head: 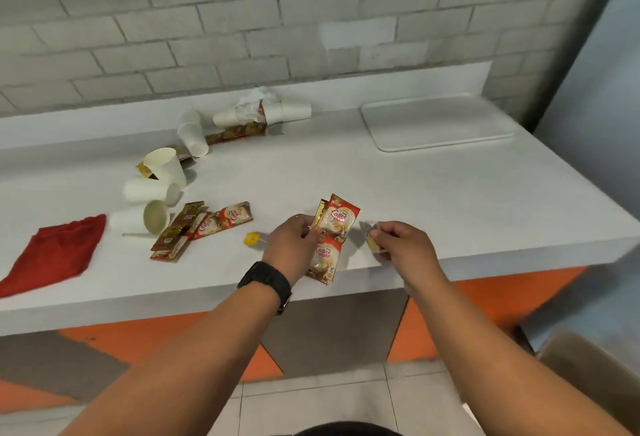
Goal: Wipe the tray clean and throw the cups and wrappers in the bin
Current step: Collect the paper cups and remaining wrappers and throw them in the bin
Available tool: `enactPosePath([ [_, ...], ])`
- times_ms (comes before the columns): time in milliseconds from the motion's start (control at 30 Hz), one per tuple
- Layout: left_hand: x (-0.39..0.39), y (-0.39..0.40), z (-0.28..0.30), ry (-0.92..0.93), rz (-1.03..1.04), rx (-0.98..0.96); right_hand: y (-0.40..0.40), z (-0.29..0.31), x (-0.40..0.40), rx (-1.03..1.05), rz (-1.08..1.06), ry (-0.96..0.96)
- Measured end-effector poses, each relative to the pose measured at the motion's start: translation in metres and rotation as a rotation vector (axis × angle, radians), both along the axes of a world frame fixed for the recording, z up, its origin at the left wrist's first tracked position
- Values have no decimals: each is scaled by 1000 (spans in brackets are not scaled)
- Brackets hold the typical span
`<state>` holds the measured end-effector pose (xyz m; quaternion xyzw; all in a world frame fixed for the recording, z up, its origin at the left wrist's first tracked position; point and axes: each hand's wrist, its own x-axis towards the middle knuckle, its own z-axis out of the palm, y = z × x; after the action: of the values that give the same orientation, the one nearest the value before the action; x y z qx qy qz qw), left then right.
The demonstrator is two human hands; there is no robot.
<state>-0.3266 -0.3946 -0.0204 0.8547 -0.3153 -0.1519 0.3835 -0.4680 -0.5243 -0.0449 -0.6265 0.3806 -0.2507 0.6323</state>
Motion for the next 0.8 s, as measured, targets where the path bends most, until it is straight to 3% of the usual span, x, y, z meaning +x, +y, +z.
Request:
enactPosePath([
  [367, -161, -129, -31, 169, -253, 63, -84, -38, -196, 58, -280, 113],
  [633, -264, -200, -89, 220, -383, 211, -149, -134, -356, 294, -536, 342],
  [800, -308, -234, -136, 236, -392, 323, -179, -198, -397, 433, -517, 428],
])
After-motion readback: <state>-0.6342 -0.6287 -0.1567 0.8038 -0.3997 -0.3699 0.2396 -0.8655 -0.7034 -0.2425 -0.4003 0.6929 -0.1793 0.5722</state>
